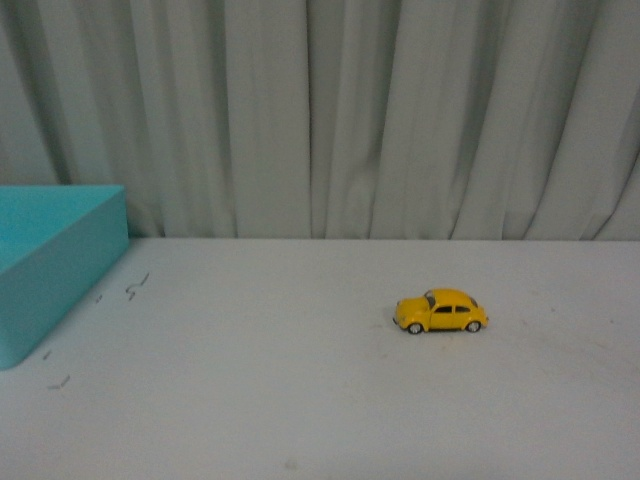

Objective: Wind up and store yellow beetle toy

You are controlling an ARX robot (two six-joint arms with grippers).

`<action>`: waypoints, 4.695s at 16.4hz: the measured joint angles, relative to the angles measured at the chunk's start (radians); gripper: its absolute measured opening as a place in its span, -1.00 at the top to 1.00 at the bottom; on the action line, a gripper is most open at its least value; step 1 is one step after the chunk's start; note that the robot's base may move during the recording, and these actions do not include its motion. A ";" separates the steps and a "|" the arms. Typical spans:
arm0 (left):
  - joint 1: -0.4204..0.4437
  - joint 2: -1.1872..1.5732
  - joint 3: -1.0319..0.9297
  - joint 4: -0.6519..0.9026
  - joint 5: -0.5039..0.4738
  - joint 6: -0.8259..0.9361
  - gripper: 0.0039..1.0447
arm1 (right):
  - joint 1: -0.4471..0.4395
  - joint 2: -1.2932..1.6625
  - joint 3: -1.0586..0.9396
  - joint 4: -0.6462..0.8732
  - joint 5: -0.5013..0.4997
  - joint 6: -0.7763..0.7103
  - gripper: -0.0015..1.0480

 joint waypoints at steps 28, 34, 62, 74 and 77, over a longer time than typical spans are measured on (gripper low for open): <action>0.000 0.000 0.000 0.002 0.000 0.000 -0.88 | 0.000 0.000 0.000 0.002 0.000 0.001 -0.87; 0.000 0.000 0.000 0.001 0.000 0.000 -0.88 | 0.000 0.000 0.000 0.001 0.000 0.001 -0.87; 0.000 0.000 0.000 0.000 0.000 0.000 -0.88 | 0.000 0.000 0.000 0.000 0.000 0.001 -0.87; 0.000 0.000 0.000 0.000 0.000 -0.001 -0.88 | -0.395 1.260 0.532 0.912 -0.665 0.051 -0.87; 0.000 0.000 0.000 0.000 0.000 -0.001 -0.88 | -0.239 1.442 0.833 0.491 -0.810 -0.332 -0.87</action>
